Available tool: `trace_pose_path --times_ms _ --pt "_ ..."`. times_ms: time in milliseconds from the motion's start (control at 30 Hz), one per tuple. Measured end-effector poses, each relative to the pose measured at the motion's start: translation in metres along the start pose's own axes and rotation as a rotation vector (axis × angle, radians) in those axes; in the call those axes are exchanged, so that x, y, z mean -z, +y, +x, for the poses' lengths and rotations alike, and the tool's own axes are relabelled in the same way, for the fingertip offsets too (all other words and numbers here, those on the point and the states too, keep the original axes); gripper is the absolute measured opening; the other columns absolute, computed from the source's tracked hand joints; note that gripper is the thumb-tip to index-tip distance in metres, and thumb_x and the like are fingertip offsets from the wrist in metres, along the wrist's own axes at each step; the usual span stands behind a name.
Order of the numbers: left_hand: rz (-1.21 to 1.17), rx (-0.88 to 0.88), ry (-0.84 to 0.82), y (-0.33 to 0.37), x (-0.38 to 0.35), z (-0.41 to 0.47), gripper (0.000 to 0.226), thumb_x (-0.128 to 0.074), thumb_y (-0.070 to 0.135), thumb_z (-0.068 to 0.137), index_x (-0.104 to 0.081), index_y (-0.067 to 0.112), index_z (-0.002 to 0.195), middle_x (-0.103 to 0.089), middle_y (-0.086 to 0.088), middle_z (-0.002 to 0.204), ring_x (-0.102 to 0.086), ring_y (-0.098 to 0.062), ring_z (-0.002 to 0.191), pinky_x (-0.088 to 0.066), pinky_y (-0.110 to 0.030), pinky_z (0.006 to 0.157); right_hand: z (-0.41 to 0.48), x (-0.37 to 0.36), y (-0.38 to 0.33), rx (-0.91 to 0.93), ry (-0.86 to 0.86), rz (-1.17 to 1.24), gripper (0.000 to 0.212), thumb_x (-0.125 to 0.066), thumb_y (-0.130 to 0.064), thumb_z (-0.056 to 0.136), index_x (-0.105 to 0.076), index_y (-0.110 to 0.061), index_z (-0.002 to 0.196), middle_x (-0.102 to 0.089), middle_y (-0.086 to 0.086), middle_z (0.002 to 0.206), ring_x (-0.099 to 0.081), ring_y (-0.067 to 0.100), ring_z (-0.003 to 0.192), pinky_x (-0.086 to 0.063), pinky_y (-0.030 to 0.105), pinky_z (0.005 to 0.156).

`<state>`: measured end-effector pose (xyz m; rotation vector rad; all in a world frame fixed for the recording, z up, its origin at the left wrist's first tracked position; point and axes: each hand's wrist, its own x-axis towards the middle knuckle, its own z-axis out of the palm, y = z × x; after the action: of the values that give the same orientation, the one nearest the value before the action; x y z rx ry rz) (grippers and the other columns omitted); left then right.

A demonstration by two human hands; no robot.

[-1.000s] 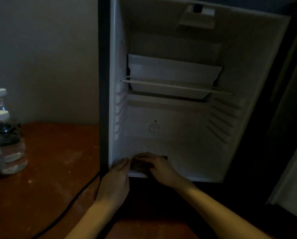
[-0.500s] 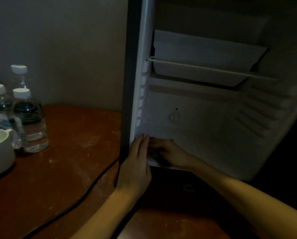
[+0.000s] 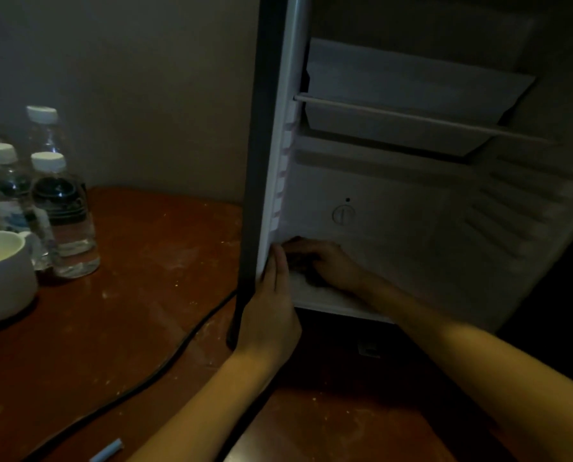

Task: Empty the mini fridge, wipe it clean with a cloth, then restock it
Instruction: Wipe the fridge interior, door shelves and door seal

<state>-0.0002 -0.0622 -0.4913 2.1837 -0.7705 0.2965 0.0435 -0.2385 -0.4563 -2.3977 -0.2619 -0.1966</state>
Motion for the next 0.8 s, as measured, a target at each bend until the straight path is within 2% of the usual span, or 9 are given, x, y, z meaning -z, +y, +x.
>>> trace_pose_path --times_ms 167,233,300,367,400,500,600,700,800 --pt "-0.074 0.044 -0.018 0.001 0.003 -0.002 0.09 -0.043 -0.005 0.092 0.019 0.025 0.149 0.017 0.009 0.159 -0.038 -0.019 0.136 -0.041 -0.023 0.098 -0.061 0.014 0.004 0.107 -0.172 -0.018 0.067 -0.038 0.028 0.073 -0.06 -0.004 0.128 -0.052 -0.003 0.137 -0.045 0.0 0.131 -0.027 0.016 0.113" --pt "-0.03 0.049 -0.032 0.001 0.002 -0.002 0.09 -0.043 -0.007 0.09 0.016 0.023 0.151 0.018 0.011 0.157 -0.045 -0.021 0.129 -0.042 -0.019 0.087 -0.04 0.031 0.011 0.045 -0.114 -0.04 0.057 -0.042 0.025 0.081 -0.059 -0.003 0.127 -0.054 -0.002 0.133 -0.053 -0.008 0.117 -0.037 0.009 0.101" --pt "0.03 0.056 -0.03 0.001 0.002 0.0 0.089 -0.044 -0.006 0.09 0.015 0.021 0.151 0.016 0.012 0.157 -0.057 -0.021 0.109 -0.039 -0.015 0.071 -0.006 0.039 0.02 -0.064 -0.061 -0.032 0.044 -0.048 0.016 0.09 -0.06 -0.003 0.127 -0.06 0.006 0.13 -0.063 -0.01 0.094 -0.046 0.007 0.075" --pt "0.059 0.059 -0.004 0.001 0.002 0.002 0.09 -0.045 -0.005 0.089 0.014 0.019 0.152 0.01 0.007 0.161 -0.059 -0.019 0.107 -0.038 -0.013 0.07 0.028 0.031 0.028 -0.108 0.023 -0.112 0.037 -0.05 0.007 0.094 -0.063 -0.006 0.125 -0.064 0.011 0.126 -0.063 -0.011 0.081 -0.045 0.006 0.061" --pt "0.052 0.051 0.006 0.002 0.002 0.001 0.09 -0.045 -0.006 0.088 0.013 0.018 0.152 0.008 0.005 0.161 -0.055 -0.02 0.115 -0.04 -0.013 0.075 0.038 0.022 0.025 -0.092 0.077 -0.134 0.036 -0.05 0.005 0.094 -0.065 -0.008 0.124 -0.064 0.009 0.126 -0.062 -0.008 0.085 -0.046 0.006 0.064" --pt "-0.033 0.016 -0.022 0.002 0.001 0.0 0.091 -0.043 -0.01 0.087 0.014 0.017 0.152 0.011 0.006 0.161 -0.045 -0.024 0.129 -0.047 -0.028 0.095 0.024 -0.005 0.004 0.062 0.06 -0.185 0.049 -0.049 0.016 0.082 -0.068 -0.008 0.12 -0.062 0.007 0.129 -0.058 0.013 0.116 -0.043 0.019 0.1" --pt "-0.108 0.011 -0.014 0.003 0.002 -0.001 0.089 -0.042 -0.008 0.092 0.021 0.024 0.146 0.015 0.009 0.16 -0.031 -0.017 0.139 -0.035 -0.019 0.101 -0.038 -0.008 -0.01 0.205 -0.066 -0.154 0.058 -0.044 0.024 0.075 -0.066 -0.006 0.12 -0.058 -0.001 0.129 -0.053 -0.002 0.12 -0.038 0.014 0.103" --pt "-0.131 0.022 0.004 0.001 0.001 -0.001 0.086 -0.042 -0.006 0.093 0.018 0.027 0.146 0.015 0.012 0.158 -0.025 -0.013 0.142 -0.025 -0.011 0.101 -0.067 0.004 -0.002 0.178 -0.161 -0.076 0.067 -0.039 0.024 0.07 -0.064 -0.007 0.123 -0.053 -0.003 0.134 -0.045 -0.004 0.128 -0.028 0.013 0.11" --pt "-0.079 0.018 0.001 -0.001 0.001 0.0 0.088 -0.042 -0.01 0.089 0.01 0.025 0.151 0.015 0.017 0.154 -0.044 -0.017 0.13 -0.041 -0.015 0.094 -0.029 0.027 0.02 0.032 -0.028 -0.068 0.059 -0.041 0.025 0.08 -0.063 -0.008 0.123 -0.059 0.005 0.129 -0.056 -0.006 0.111 -0.04 0.01 0.096"
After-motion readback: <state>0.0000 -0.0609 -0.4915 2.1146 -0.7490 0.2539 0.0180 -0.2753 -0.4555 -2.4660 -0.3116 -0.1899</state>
